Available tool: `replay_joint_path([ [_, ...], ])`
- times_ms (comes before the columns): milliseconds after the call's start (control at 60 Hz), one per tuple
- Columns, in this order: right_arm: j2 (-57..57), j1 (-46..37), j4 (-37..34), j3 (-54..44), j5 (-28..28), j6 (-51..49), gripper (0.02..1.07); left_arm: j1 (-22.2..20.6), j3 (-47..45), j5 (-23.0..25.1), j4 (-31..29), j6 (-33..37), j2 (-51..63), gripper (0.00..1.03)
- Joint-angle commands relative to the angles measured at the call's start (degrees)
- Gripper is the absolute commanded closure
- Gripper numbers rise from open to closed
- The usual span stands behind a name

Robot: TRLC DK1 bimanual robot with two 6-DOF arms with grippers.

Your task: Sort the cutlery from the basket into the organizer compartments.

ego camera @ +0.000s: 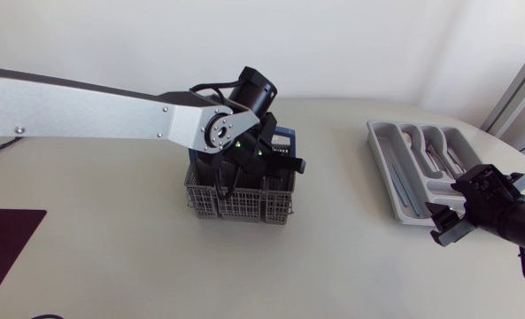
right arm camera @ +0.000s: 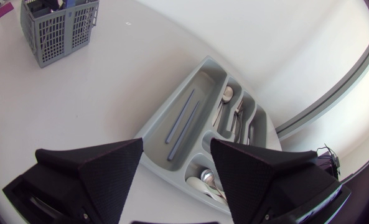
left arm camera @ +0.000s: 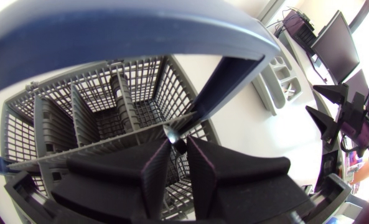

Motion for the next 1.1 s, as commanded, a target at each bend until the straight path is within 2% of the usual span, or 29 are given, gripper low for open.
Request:
replay_joint_path([
  [0,0.4,0.5,0.5,-1.5,0.2,-0.4,0.29,-0.3,1.3,-1.0,-0.1,-1.1,1.8,0.94],
  [100,0.4,0.4,0.5,-1.6,0.2,-0.6,0.29,-0.4,1.2,-1.7,-0.1,-1.0,1.7,1.00],
  [400,0.5,0.5,0.6,-1.8,0.2,-0.7,0.29,-0.6,-1.4,-2.4,-0.1,-0.1,0.4,1.00],
  [800,0.7,0.9,0.7,-2.0,0.5,-0.7,0.29,3.2,-7.8,-2.4,1.2,2.6,-6.8,1.00],
  [917,0.4,1.2,0.7,-2.0,1.1,-0.7,0.29,4.8,-10.9,-1.0,2.9,3.8,-9.2,1.00],
  [1083,-0.1,2.3,0.5,-1.9,2.1,-0.4,0.29,8.4,-14.3,4.6,4.8,4.7,-12.8,1.00],
])
